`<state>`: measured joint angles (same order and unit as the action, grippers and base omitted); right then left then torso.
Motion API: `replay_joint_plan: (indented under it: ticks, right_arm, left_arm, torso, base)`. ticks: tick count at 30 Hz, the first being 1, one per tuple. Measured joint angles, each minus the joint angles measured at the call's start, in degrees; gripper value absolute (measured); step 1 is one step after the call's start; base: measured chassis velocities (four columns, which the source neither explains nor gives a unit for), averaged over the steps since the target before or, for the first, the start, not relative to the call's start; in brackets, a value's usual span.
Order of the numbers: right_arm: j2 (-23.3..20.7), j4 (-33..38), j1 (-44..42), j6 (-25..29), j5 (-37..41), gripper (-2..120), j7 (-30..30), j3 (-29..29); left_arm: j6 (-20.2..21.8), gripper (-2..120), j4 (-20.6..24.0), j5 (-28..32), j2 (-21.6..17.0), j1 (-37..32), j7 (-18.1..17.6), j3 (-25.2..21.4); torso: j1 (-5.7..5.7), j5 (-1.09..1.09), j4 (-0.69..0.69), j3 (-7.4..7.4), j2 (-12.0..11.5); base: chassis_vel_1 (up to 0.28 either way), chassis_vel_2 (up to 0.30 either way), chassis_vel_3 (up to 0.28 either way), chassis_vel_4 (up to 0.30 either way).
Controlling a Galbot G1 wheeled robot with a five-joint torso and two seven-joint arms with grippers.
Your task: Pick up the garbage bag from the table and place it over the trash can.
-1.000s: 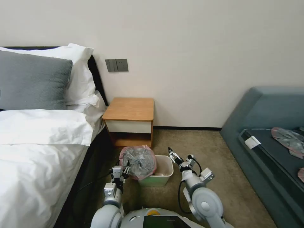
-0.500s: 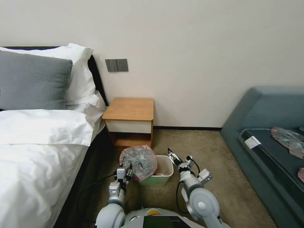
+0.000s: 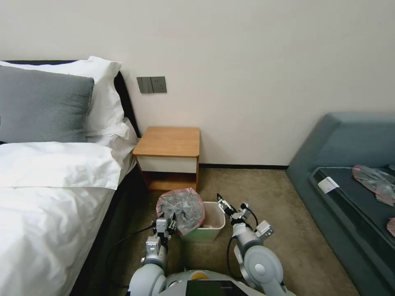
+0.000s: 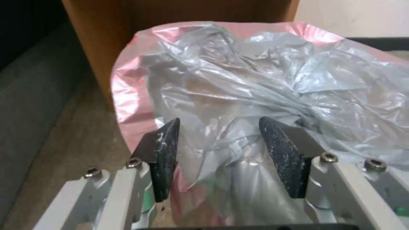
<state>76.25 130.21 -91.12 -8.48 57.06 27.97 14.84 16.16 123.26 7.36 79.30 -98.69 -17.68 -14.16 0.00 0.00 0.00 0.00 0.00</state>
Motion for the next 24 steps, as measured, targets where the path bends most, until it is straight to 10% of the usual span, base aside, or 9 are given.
replay_joint_plan:
  ticks: [24]
  right_arm:
    - [-0.25, -1.83, 0.27, 0.55, -0.96, 100, -0.08, -1.12]
  left_arm:
    - [4.74, 45, -1.93, 1.38, 0.74, 4.27, -2.27, 2.00]
  torso:
    - [0.00, 0.00, 0.00, 0.00, 0.00]
  base:
    - [0.000, 0.000, 0.000, 0.000]
